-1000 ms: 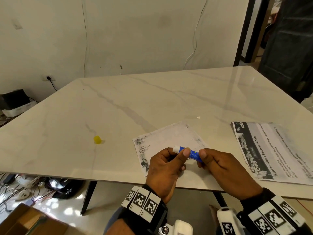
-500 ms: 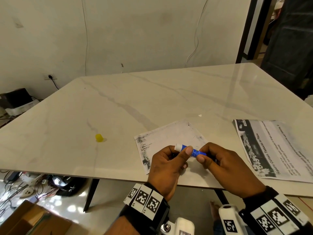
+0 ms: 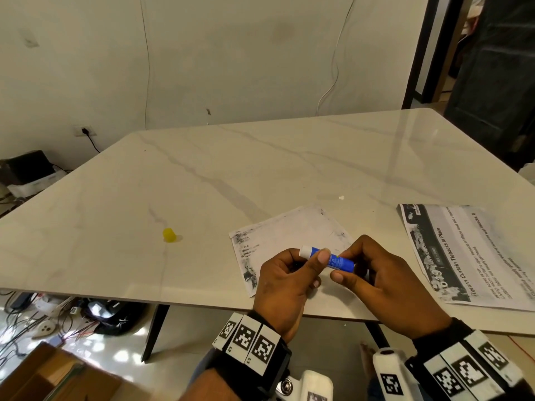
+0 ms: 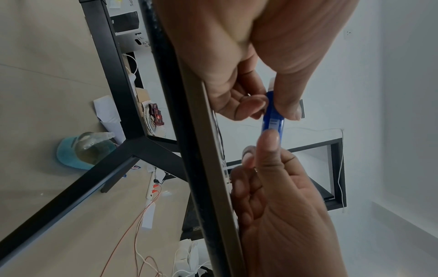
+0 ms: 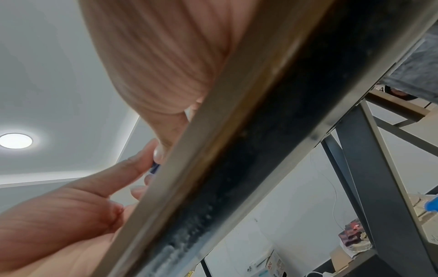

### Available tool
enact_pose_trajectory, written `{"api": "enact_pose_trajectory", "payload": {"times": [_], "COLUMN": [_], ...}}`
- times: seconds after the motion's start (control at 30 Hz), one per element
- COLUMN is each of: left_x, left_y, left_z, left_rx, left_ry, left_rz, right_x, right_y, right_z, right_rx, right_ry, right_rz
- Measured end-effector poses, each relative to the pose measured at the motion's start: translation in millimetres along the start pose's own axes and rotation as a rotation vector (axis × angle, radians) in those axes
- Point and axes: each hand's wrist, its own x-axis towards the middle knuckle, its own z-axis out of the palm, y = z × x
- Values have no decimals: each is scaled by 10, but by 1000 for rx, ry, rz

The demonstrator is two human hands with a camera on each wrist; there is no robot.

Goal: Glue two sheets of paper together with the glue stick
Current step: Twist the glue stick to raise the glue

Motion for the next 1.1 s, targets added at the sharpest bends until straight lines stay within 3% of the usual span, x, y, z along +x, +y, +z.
{"api": "enact_pose_trajectory", "payload": {"times": [0.27, 0.4, 0.67, 0.87, 1.0, 1.1], "left_x": [16, 21, -8, 2, 9, 9], "left_y": [-22, -14, 28, 23, 12, 3], "left_z": [-14, -13, -13, -7, -19, -22], "left_rx": [-28, -17, -13, -14, 15, -23], "left_ry": [14, 6, 8, 9, 5, 2], "left_rz": [0, -9, -24, -19, -11, 0], "right_x": [11, 12, -5, -9, 6, 4], "right_y": [17, -7, -35, -27, -37, -55], "right_z": [17, 20, 25, 18, 18, 13], "right_rx": [-91, 57, -6, -16, 59, 34], "right_ry": [-54, -37, -3, -20, -38, -49], "right_rz": [-10, 68, -12, -6, 92, 43]}}
